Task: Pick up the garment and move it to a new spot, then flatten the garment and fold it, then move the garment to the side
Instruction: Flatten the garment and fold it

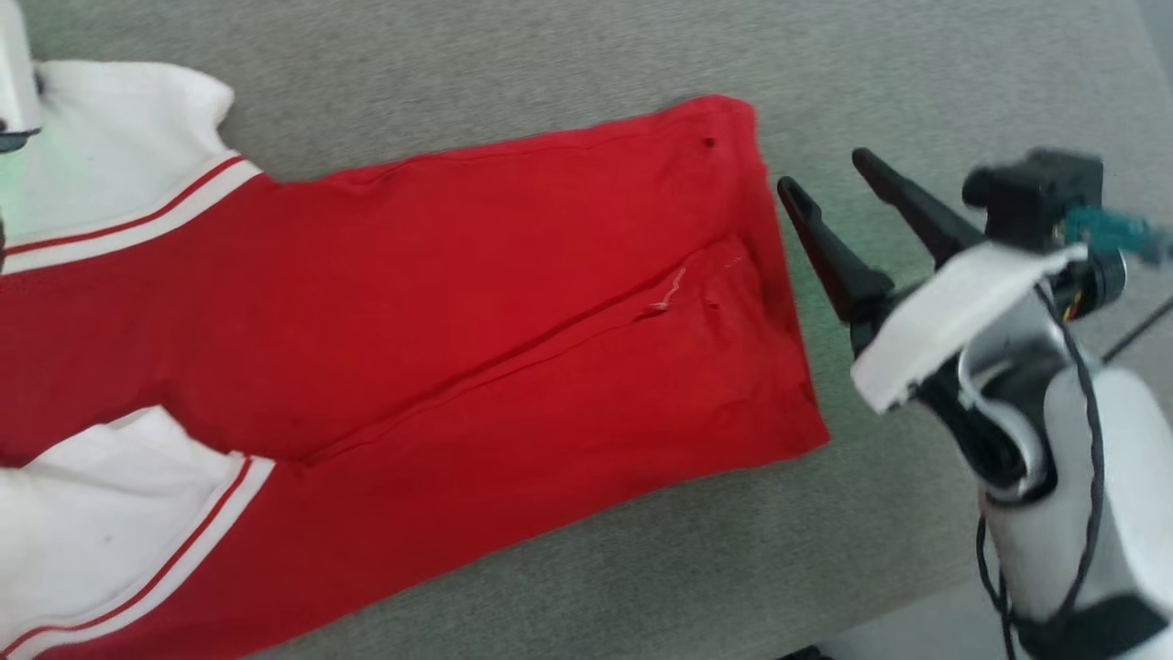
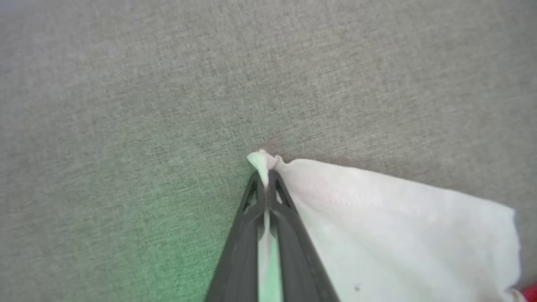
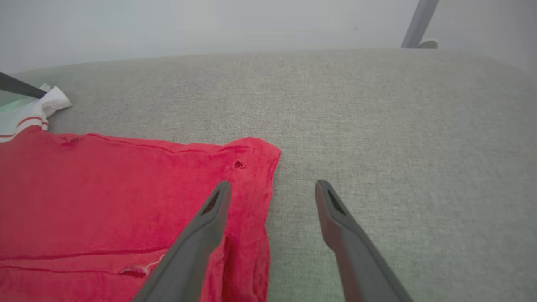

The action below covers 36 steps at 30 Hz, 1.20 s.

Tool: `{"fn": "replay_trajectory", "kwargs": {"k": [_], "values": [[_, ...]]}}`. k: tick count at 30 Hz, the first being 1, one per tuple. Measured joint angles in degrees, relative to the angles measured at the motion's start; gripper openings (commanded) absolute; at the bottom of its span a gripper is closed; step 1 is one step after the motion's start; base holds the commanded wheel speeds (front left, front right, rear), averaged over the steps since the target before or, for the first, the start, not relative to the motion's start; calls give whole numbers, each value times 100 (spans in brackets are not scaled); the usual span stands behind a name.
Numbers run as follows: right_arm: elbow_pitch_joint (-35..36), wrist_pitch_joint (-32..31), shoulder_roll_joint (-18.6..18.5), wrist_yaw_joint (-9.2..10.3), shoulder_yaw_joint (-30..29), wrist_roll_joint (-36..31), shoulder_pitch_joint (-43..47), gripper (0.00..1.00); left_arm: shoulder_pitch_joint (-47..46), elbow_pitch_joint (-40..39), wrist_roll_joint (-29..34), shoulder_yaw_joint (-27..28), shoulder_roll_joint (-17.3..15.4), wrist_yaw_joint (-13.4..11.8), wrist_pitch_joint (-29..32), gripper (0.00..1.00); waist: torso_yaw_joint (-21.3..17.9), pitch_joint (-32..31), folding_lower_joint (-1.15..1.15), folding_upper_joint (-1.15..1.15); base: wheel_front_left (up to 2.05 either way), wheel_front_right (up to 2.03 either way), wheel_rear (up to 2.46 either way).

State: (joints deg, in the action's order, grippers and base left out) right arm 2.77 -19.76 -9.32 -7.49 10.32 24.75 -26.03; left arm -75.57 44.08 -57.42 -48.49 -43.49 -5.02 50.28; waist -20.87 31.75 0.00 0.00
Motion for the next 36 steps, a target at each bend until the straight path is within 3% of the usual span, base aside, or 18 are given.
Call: {"fn": "replay_trajectory", "kwargs": {"k": [16, 18, 19, 30, 36], "values": [[-2477, -2362, -260, 0, 611, 638, -2312, 100, -461, 461, 101, -135, 797, 366, -407, 0, 700, 185, 0, 0, 0, 0, 0], [-2653, -2682, -291, 0, 691, 700, -2503, 21, -476, 541, 102, -140, 865, 400, -495, 0, 738, 187, 0, 0, 0, 0, 0], [-2702, -2798, -328, 0, 753, 697, -2585, 0, -487, 567, 110, -145, 895, 404, -530, 0, 757, 187, 0, 0, 0, 0, 0], [-2428, -2797, -706, -1, 778, 695, -2432, 0, -524, 728, 147, -202, 1070, 588, -797, 0, 1041, -70, 0, 0, 0, 0, 0], [-1803, -2648, -1020, -1, 555, 687, -2009, 0, -610, 230, 236, -339, 1014, 635, -727, 0, 1285, -340, 0, 0, 0, 0, 0]]}}
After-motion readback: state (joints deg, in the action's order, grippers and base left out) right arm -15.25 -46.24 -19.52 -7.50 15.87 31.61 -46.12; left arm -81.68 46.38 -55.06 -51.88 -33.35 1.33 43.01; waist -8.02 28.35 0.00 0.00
